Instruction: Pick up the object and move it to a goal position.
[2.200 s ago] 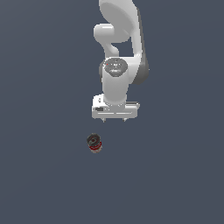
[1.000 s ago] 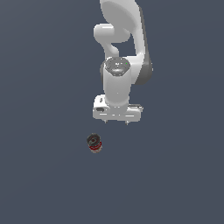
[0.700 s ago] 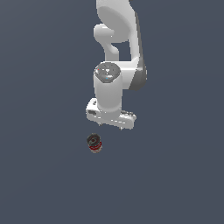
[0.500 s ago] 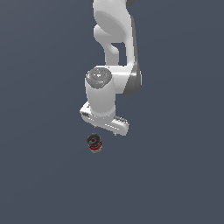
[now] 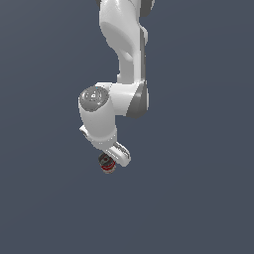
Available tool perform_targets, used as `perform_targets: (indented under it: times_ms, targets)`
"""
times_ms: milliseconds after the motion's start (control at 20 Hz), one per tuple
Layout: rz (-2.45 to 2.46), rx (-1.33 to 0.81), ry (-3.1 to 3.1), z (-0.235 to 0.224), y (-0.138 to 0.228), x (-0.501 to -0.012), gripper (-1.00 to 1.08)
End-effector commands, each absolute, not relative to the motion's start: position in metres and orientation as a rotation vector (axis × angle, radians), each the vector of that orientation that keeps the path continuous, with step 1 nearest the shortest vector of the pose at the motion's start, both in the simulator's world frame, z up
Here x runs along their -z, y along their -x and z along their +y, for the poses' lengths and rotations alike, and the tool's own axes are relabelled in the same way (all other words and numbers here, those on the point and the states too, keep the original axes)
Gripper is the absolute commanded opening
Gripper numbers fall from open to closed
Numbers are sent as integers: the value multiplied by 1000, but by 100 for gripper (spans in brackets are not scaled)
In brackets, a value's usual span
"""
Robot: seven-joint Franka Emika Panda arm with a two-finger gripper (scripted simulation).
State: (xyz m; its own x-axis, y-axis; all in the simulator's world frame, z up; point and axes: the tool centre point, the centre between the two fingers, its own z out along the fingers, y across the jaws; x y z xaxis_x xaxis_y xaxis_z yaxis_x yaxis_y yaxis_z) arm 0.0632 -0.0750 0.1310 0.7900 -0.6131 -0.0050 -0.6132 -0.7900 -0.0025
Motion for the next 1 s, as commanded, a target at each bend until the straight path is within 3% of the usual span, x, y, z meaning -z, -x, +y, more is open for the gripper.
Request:
perform_targets:
  times_ms: [0, 500, 950]
  targets:
    - [1073, -3, 2950, -81, -67, -129, 100]
    - [1116, -1, 2937, -87, -69, -124, 100]
    - [1123, 0, 2934, -87, -68, -81, 100]
